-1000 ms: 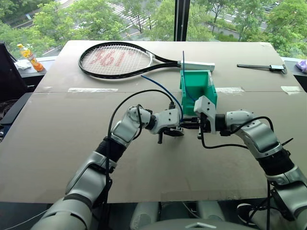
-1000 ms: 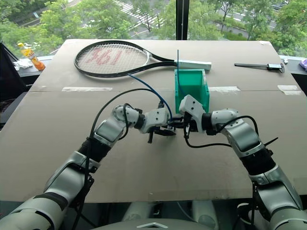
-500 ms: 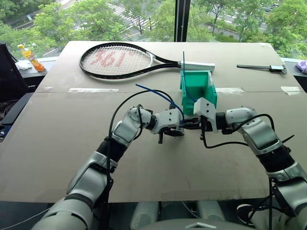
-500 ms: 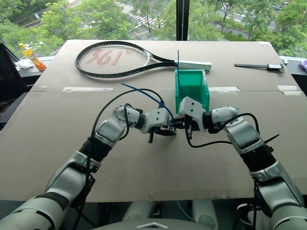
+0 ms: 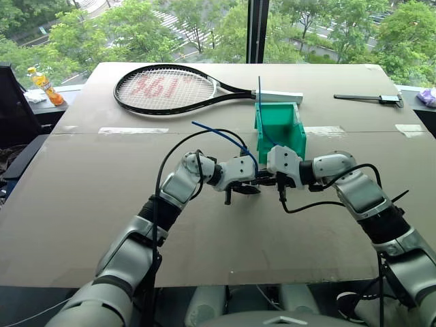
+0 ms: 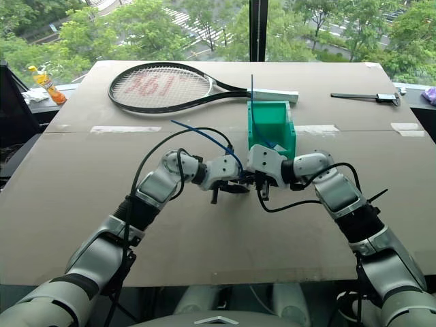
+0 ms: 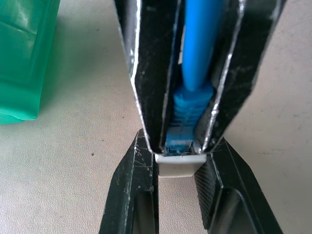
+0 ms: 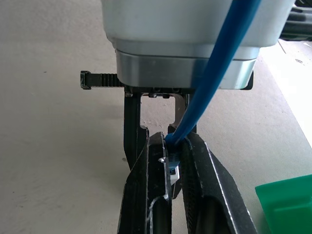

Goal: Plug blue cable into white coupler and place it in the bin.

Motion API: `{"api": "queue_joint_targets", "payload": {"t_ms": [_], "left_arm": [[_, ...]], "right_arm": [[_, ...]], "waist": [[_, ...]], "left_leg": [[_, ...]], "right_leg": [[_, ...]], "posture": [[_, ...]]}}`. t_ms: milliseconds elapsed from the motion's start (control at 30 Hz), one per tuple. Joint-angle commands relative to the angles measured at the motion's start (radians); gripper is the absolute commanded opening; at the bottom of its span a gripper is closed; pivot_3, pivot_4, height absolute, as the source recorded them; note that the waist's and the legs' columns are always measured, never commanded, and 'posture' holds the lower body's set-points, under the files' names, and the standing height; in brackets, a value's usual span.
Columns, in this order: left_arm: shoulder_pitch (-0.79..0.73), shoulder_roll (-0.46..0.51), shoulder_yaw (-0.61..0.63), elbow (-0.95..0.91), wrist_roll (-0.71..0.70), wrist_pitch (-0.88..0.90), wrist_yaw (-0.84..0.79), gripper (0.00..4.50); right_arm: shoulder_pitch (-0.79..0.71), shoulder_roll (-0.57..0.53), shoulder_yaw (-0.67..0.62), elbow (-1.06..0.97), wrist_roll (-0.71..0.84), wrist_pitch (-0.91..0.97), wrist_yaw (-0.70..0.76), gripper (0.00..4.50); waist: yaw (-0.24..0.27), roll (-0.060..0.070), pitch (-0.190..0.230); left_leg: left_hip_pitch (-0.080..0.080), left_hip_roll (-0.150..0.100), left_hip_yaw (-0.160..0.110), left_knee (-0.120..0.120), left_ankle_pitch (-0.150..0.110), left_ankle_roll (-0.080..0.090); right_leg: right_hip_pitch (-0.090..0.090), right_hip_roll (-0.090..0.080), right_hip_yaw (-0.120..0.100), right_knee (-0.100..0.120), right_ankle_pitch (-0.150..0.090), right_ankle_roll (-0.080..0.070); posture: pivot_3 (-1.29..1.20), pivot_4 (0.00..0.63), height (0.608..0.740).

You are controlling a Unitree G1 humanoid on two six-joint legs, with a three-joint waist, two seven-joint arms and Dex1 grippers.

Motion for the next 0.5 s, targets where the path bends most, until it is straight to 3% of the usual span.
{"api": "queue_joint_targets", "payload": {"t_ms": [33,167,233,400,500], "left_arm": [[0.014,-0.013,0.015,-0.048,-0.024,0.005,-0.005,0.40],[0.034,-0.018,0.068,-0.123,-0.087,0.097,-0.006,0.40],[0.035,-0.016,0.094,-0.159,-0.119,0.164,-0.003,0.40],[0.010,-0.002,0.164,-0.234,-0.208,0.342,0.010,0.40],[-0.093,-0.037,0.234,-0.215,-0.288,0.502,0.051,0.40]], "right_arm": [[0.044,0.009,-0.053,0.046,0.011,-0.013,-0.028,0.70],[0.088,0.001,-0.206,-0.094,0.085,-0.038,-0.095,2.26],[0.137,-0.026,-0.272,-0.206,0.151,0.007,-0.091,3.26],[0.319,-0.106,-0.442,-0.508,0.290,0.133,-0.140,3.26],[0.534,-0.126,-0.564,-0.690,0.293,0.187,-0.231,3.26]], "waist": [[0.000,0.000,0.000],[0.002,0.001,0.001],[0.003,0.002,0.001],[0.006,0.002,0.001],[0.010,0.001,0.002]], "left_leg": [[0.000,0.000,0.000,0.000,0.000,0.000],[-0.003,0.000,0.000,0.000,0.000,0.000],[-0.009,0.000,-0.001,0.000,0.000,0.000],[-0.017,-0.001,-0.004,0.000,0.000,0.000],[-0.017,-0.001,-0.006,0.000,0.000,0.000]], "right_leg": [[0.000,0.000,0.000,0.000,0.000,0.000],[-0.003,0.000,0.000,0.001,0.000,0.000],[-0.008,-0.001,0.000,0.000,0.000,0.000],[-0.013,-0.002,-0.004,0.000,0.000,0.000],[-0.013,-0.002,-0.005,0.000,0.000,0.000]], "posture": [[0.00,0.150,0.740],[0.00,0.150,0.740],[0.00,0.150,0.740],[0.00,0.150,0.740],[0.00,0.150,0.740]]}}
